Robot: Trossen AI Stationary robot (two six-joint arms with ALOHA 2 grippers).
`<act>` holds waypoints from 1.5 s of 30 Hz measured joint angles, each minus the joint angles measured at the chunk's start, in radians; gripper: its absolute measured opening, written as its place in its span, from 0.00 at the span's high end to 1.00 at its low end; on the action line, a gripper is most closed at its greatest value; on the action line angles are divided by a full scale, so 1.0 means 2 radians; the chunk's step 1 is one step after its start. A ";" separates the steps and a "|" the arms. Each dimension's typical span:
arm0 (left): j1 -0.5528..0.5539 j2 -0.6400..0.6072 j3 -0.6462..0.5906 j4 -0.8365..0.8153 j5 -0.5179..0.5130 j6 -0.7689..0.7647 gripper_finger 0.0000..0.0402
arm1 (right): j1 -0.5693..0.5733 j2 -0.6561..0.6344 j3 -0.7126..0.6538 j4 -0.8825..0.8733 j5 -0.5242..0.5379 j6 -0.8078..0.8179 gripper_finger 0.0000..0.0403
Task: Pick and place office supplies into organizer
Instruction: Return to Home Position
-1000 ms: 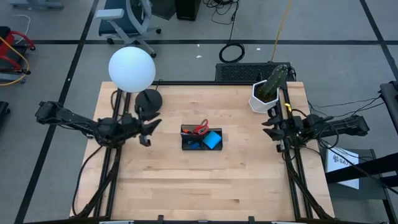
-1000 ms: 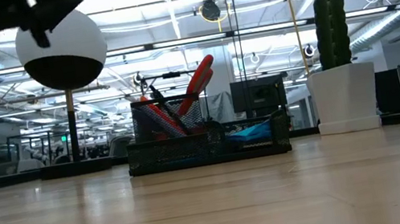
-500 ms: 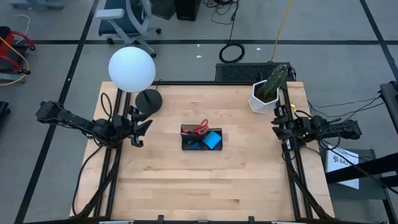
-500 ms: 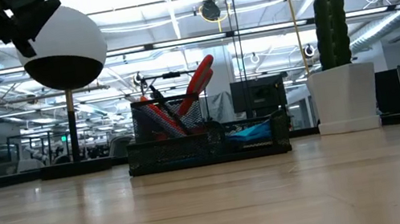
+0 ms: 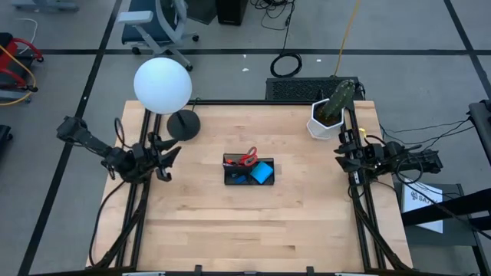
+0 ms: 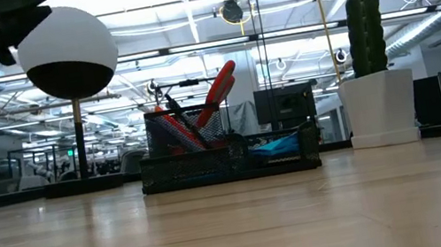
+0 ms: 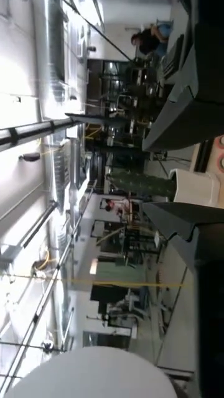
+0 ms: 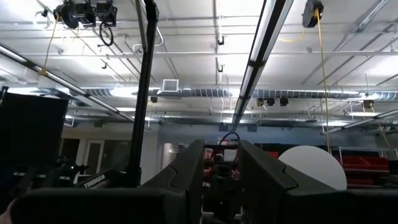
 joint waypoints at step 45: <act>0.072 -0.248 0.076 -0.477 0.224 -0.102 0.64 | 0.000 0.000 0.001 -0.006 0.040 -0.016 0.77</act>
